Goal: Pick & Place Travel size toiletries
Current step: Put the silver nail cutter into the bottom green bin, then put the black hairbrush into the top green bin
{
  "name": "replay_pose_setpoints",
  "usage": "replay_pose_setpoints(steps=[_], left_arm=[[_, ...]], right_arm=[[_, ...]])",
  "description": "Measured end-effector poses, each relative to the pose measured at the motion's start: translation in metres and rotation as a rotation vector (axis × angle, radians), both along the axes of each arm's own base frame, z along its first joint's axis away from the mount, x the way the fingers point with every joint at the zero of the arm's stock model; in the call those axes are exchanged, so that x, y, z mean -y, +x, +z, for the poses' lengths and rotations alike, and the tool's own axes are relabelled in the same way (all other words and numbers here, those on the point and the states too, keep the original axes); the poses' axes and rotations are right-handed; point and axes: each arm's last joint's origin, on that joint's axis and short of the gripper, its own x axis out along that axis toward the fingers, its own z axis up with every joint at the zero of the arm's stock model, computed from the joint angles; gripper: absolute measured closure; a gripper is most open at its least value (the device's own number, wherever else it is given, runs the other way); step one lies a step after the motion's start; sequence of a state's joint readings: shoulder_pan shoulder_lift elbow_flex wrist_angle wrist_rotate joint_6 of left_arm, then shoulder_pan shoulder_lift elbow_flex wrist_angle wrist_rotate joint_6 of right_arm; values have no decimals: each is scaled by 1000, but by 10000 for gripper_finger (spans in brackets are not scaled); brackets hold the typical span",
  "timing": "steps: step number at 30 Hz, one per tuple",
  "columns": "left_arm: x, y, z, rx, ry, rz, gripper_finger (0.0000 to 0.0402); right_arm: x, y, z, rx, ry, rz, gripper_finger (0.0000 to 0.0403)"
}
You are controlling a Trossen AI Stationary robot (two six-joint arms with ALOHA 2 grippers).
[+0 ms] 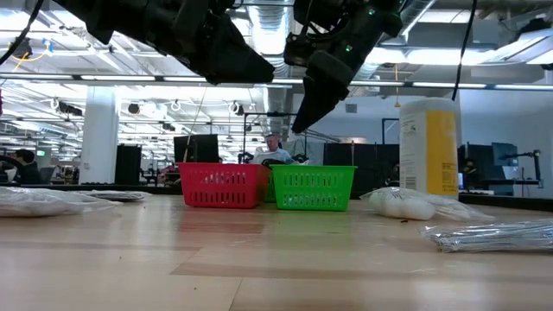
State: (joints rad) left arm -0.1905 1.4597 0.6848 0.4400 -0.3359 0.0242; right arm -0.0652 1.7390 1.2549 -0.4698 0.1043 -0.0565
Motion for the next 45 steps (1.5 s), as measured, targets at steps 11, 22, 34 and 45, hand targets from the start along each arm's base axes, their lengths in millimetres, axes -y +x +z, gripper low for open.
replay_pose_setpoints(steps=[11,22,34,45], left_arm=[[-1,-5,-11,-127,19,2,266],[-12,-50,-6,-401,-60,204,266],[-17,-98,-8,-679,-145,374,266],[-21,-119,-21,-875,-156,440,266]], right_arm=[[1,-1,-8,21,12,-22,254],[1,-2,-10,19,3,-10,216],[1,-1,-10,28,-6,1,224],[1,0,-9,41,-7,1,232]])
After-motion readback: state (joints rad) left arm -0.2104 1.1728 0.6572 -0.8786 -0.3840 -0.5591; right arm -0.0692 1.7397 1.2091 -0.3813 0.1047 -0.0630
